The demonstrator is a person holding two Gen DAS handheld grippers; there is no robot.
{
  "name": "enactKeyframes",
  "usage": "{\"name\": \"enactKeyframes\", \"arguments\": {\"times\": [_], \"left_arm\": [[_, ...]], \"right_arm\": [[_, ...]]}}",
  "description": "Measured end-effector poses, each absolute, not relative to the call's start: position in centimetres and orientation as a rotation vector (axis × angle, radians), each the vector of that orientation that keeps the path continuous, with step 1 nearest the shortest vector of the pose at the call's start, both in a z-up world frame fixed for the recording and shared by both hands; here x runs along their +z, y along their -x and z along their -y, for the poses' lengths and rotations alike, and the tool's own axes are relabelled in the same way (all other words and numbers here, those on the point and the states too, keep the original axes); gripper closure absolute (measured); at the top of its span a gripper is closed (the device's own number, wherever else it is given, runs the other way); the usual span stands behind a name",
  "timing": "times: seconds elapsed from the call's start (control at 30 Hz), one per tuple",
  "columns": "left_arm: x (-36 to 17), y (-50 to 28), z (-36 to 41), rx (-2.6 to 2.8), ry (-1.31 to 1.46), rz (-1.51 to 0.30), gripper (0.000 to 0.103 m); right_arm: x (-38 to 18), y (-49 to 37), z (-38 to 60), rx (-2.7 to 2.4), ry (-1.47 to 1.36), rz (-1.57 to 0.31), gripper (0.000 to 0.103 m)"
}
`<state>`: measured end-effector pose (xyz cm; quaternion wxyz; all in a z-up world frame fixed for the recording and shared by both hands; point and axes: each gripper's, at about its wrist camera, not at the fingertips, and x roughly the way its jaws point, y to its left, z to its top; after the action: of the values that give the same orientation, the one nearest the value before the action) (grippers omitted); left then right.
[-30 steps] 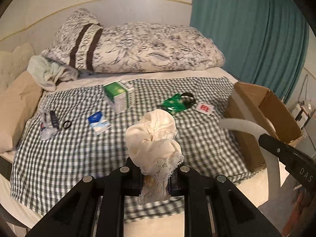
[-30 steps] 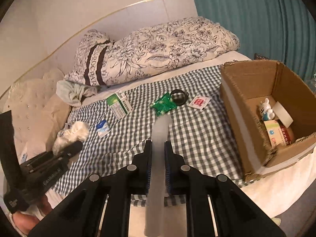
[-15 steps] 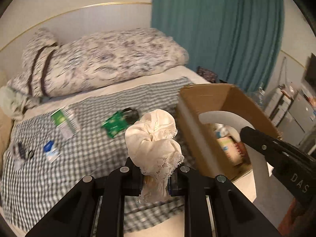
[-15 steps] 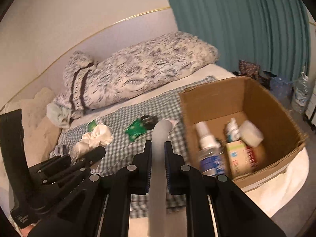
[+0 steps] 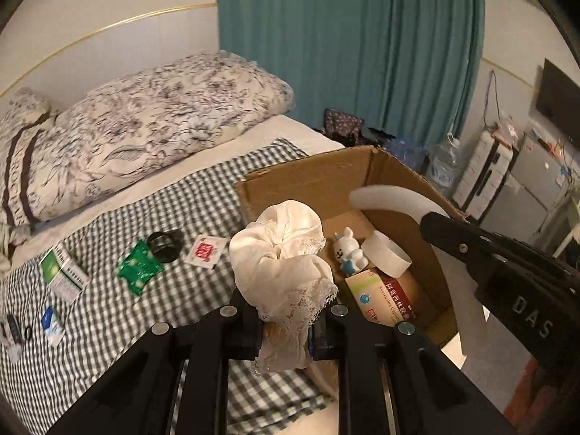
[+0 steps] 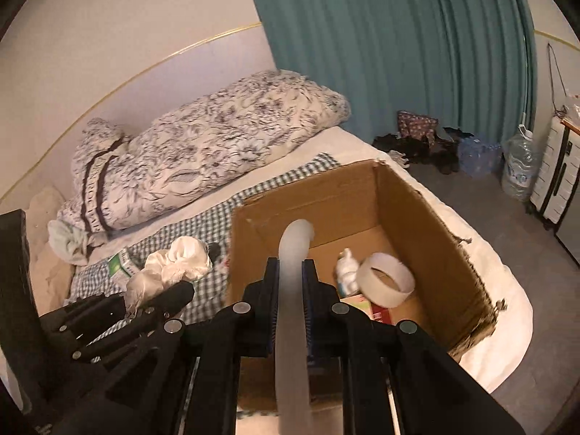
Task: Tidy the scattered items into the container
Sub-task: 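Carry the lace cloth and white strip over the cardboard box, then open both tools to drop the cloth and strip into the box, then withdraw both tools from the box back over the bed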
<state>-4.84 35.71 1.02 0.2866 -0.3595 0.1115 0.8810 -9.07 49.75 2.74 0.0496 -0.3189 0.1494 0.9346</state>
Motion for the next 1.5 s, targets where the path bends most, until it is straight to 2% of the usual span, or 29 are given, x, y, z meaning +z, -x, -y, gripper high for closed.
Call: {"name": "enactKeyframes", "arguments": {"times": [0.53,0.6,0.67,0.7,0.73,0.77,0.8,0.83,0.87,0.9,1.3,1.5], "left_arm": [[-2.5,5.8,-41.5,2.248,0.966,-0.418,0.086],[-2.9,5.8,-41.7,2.226,0.975,-0.413,0.081],[-3.2,5.9,-41.8,2.229,0.982,-0.417,0.064],[-3.4,6.0,-41.8,2.24,0.991,-0.419,0.057],[-3.5,6.3,-41.7,2.248,1.001,-0.416,0.043],[-3.6,6.5,-41.5,2.253,1.007,-0.407,0.026],[-3.5,6.5,-41.2,2.263,1.004,-0.396,0.02],[-3.4,6.5,-40.9,2.278,0.992,-0.391,0.01],[-3.2,6.5,-40.8,2.297,0.983,-0.395,0.001],[-3.1,6.4,-40.6,2.325,0.975,-0.407,0.0],[-2.1,7.0,-36.5,2.4,1.029,-0.366,0.0],[-1.9,7.1,-32.1,2.466,1.084,-0.312,0.0]], "right_arm": [[-0.8,12.3,-52.6,2.773,1.053,-0.498,0.092],[-1.1,12.5,-52.8,2.768,1.054,-0.499,0.09],[-1.2,12.5,-53.1,2.759,1.04,-0.514,0.088],[-1.3,12.5,-53.3,2.751,1.037,-0.528,0.083],[-1.4,12.5,-53.6,2.748,1.039,-0.55,0.073],[-1.4,12.4,-53.8,2.747,1.038,-0.574,0.043],[-1.4,12.3,-53.9,2.737,1.023,-0.581,0.014],[-1.3,12.1,-53.9,2.723,0.996,-0.573,0.008],[-1.2,11.8,-53.8,2.712,0.964,-0.552,0.006],[-1.1,11.7,-53.9,2.706,0.952,-0.536,0.001],[-0.3,10.5,-54.1,2.66,0.976,-0.573,0.0],[-0.3,9.8,-52.3,2.673,1.001,-0.585,0.0]]}}
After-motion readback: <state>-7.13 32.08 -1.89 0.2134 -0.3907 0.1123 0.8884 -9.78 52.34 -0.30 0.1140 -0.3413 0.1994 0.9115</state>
